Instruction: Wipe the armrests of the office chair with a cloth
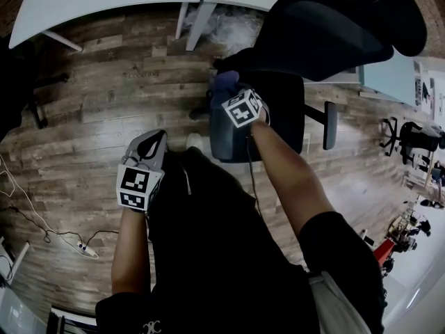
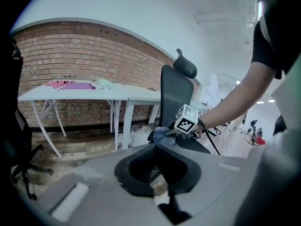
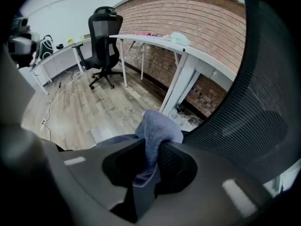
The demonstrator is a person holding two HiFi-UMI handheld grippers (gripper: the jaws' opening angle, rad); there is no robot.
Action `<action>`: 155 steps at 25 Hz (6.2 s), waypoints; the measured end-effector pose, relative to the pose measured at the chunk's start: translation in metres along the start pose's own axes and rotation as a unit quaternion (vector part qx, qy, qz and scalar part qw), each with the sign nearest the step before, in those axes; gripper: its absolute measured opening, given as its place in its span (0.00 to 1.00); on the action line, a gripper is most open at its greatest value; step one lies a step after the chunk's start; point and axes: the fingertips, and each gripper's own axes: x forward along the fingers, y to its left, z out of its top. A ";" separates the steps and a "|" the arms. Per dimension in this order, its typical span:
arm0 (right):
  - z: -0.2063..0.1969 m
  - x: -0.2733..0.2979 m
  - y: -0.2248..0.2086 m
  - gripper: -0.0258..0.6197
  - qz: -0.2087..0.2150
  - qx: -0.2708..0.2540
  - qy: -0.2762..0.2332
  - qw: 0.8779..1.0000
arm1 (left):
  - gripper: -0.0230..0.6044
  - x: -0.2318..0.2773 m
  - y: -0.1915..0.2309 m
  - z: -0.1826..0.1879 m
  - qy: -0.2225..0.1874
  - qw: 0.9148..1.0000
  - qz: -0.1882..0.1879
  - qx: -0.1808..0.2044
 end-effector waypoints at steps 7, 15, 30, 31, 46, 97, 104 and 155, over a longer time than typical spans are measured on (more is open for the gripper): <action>-0.024 -0.007 -0.014 0.15 -0.009 0.044 0.000 0.999 | 0.05 0.014 -0.016 0.009 0.013 0.999 -0.018 0.025; -0.064 -0.020 0.011 0.15 0.008 0.079 0.002 0.997 | 0.05 0.024 -0.032 0.015 0.028 0.998 -0.034 0.047; -0.098 -0.056 0.071 0.15 0.090 0.141 -0.036 0.985 | 0.05 0.039 -0.062 0.022 0.051 0.994 -0.060 0.076; -0.104 -0.057 0.077 0.14 0.097 0.142 -0.032 0.985 | 0.05 0.040 -0.063 0.022 0.051 0.994 -0.061 0.078; -0.149 -0.120 0.160 0.14 0.203 0.131 -0.034 0.970 | 0.05 0.050 -0.080 0.028 0.050 0.993 -0.070 0.084; -0.051 -0.045 0.103 0.15 0.165 0.165 -0.068 0.970 | 0.05 0.016 -0.017 0.033 0.038 0.999 0.001 0.014; -0.067 -0.054 0.112 0.17 0.061 0.235 -0.004 0.970 | 0.05 0.014 0.042 0.026 0.049 0.995 -0.082 0.026; -0.038 0.052 0.080 0.15 -0.429 0.556 -0.097 0.705 | 0.05 0.073 0.196 -0.108 0.164 0.928 -0.300 0.151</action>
